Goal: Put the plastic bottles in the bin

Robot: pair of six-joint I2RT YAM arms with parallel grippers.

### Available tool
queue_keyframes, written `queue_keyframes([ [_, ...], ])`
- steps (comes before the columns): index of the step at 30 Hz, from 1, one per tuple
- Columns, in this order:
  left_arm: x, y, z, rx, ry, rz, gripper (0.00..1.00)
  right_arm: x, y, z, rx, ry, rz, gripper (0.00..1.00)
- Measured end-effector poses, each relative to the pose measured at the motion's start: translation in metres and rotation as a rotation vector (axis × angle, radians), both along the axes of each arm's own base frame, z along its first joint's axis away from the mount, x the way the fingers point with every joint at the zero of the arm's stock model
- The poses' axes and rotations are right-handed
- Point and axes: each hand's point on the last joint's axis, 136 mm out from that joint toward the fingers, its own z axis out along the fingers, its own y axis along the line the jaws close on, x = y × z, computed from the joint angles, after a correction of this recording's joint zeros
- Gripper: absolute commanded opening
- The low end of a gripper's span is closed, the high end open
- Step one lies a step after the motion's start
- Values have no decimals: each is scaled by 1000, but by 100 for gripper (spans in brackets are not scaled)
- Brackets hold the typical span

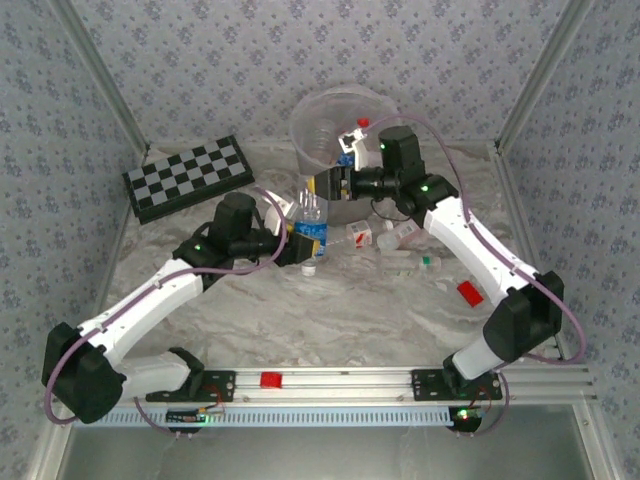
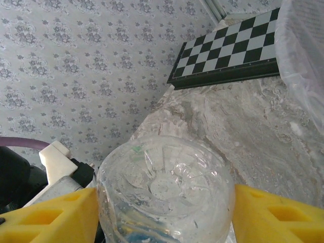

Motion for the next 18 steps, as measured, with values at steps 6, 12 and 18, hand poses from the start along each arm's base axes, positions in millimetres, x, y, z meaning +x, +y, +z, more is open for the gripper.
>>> queue_keyframes([
  [6, -7, -6, 4, 10, -21, -33, 46, -3, -1, 3, -19, -2, 6, 61],
  [12, -4, -3, 4, 30, -28, -14, 65, -2, 0, 6, -32, -7, 23, 50],
  [18, -12, 1, 15, 24, -59, -21, 99, 6, -5, 38, -38, -72, 11, 45],
])
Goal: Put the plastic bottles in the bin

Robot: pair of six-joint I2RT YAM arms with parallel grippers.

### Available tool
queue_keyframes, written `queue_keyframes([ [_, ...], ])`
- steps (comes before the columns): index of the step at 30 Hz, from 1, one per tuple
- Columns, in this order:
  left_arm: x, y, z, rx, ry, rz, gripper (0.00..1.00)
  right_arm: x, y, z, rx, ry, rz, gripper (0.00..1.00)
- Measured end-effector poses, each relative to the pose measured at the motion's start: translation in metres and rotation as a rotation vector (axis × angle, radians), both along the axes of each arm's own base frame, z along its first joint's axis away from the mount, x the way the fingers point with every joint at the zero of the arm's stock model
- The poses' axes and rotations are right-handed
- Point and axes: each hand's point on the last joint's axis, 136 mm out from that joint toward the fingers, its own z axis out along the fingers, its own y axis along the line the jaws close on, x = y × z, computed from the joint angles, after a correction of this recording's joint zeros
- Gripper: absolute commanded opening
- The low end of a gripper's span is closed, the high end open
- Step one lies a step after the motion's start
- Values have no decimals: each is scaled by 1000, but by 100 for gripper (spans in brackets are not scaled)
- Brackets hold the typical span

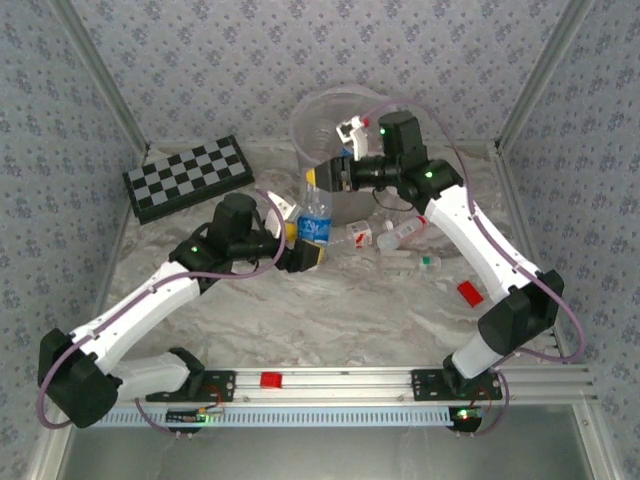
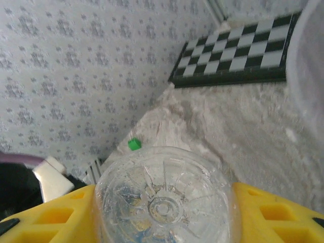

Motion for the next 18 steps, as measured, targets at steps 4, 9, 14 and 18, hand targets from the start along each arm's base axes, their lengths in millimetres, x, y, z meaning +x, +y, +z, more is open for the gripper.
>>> queue_keyframes([
  [4, -9, 11, 21, -28, -47, 16, 100, 19, -25, 61, 31, -150, -78, 44],
  [9, -18, 27, 45, -80, -109, 71, 100, 48, -74, 136, 80, -391, -283, 40],
  [14, -10, 37, 39, -75, -74, 166, 100, 75, -86, 150, 38, -545, -415, 37],
  [18, 0, 45, 35, -73, -38, 256, 99, 117, -97, 132, -40, -571, -504, 35],
])
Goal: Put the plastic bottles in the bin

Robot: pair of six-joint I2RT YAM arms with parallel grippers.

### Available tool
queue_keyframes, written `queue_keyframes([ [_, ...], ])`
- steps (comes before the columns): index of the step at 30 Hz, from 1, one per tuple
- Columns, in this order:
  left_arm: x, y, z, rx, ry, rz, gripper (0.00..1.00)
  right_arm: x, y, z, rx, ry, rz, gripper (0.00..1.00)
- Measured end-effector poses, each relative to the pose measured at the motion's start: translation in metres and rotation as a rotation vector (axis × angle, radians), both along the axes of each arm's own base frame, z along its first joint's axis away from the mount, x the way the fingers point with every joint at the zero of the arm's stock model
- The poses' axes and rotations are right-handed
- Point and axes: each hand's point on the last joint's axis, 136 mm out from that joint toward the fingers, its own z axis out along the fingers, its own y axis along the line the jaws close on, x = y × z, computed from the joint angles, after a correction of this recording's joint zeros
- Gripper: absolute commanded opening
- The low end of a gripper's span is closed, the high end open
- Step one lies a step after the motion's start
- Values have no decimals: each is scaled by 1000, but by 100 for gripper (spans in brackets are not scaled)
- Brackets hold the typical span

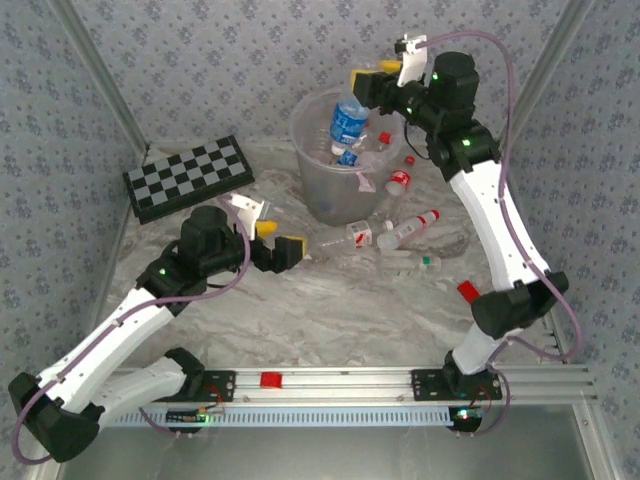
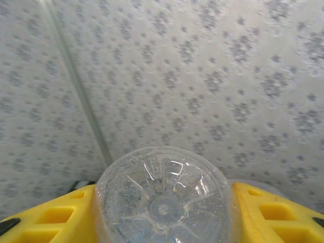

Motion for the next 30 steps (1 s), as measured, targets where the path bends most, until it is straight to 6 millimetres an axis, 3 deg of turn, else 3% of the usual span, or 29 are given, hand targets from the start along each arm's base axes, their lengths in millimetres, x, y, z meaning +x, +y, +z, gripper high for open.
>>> queue_keyframes([
  [4, 8, 7, -1, -20, 36, 77, 98, 39, -7, -41, -61, 71, -58, 33],
  [7, 14, 13, -2, -35, 57, 126, 98, 52, -6, -73, -100, 142, -61, 32],
  [19, 29, 30, -18, -61, 134, 232, 98, 51, 4, -175, -181, 356, -27, 33],
  [22, 30, 32, -22, -62, 149, 242, 98, 49, 9, -188, -201, 373, -17, 45],
  [28, 32, 34, -28, -56, 163, 251, 98, 45, 14, -184, -223, 348, -12, 90],
  [30, 33, 35, -29, -56, 163, 255, 98, 43, 12, -178, -236, 341, -19, 92],
])
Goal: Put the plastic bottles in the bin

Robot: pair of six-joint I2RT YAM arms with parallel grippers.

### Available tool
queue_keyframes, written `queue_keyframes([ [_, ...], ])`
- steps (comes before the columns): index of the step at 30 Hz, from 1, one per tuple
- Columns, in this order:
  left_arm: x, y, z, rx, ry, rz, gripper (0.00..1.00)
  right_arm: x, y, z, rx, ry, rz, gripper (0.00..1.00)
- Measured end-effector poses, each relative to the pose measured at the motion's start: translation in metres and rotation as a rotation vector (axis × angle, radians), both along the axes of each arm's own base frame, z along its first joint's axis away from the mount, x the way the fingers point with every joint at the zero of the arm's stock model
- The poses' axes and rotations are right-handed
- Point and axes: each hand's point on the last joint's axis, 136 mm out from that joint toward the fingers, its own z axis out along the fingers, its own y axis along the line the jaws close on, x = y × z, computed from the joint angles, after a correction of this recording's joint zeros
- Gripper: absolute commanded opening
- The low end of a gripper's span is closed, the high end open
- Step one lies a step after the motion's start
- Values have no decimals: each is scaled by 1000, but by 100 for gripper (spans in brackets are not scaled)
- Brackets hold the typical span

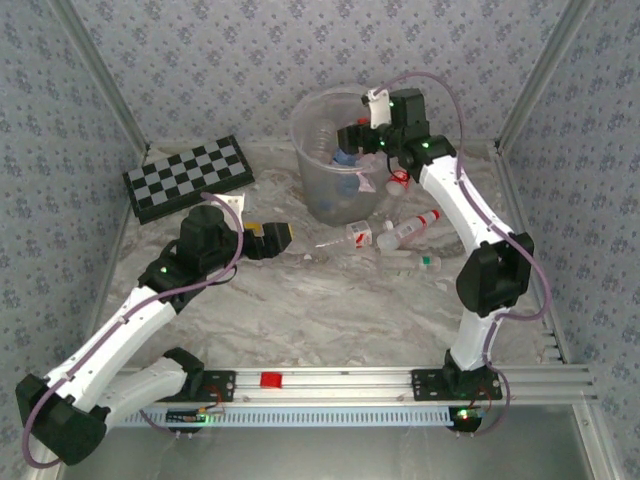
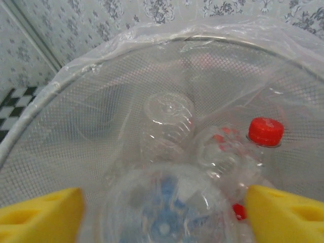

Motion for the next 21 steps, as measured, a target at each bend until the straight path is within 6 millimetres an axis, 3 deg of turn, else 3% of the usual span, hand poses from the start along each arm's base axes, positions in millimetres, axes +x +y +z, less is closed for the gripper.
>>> queue_keyframes([
  [6, 0, -1, -2, -3, 9, -8, 99, -5, -7, 56, -3, -111, -23, 81],
  [10, -1, -1, -2, -4, 10, -14, 99, -7, -9, 87, 8, -158, -33, 57],
  [13, -1, 0, -2, -5, 10, -12, 99, 1, -6, 97, 13, -156, -39, 47],
  [16, -2, 1, -1, -5, 8, -9, 99, 14, 1, 82, -7, -105, -34, 37],
  [21, -4, 3, -5, 6, 26, -7, 99, 27, 10, 12, -70, 73, -26, 26],
])
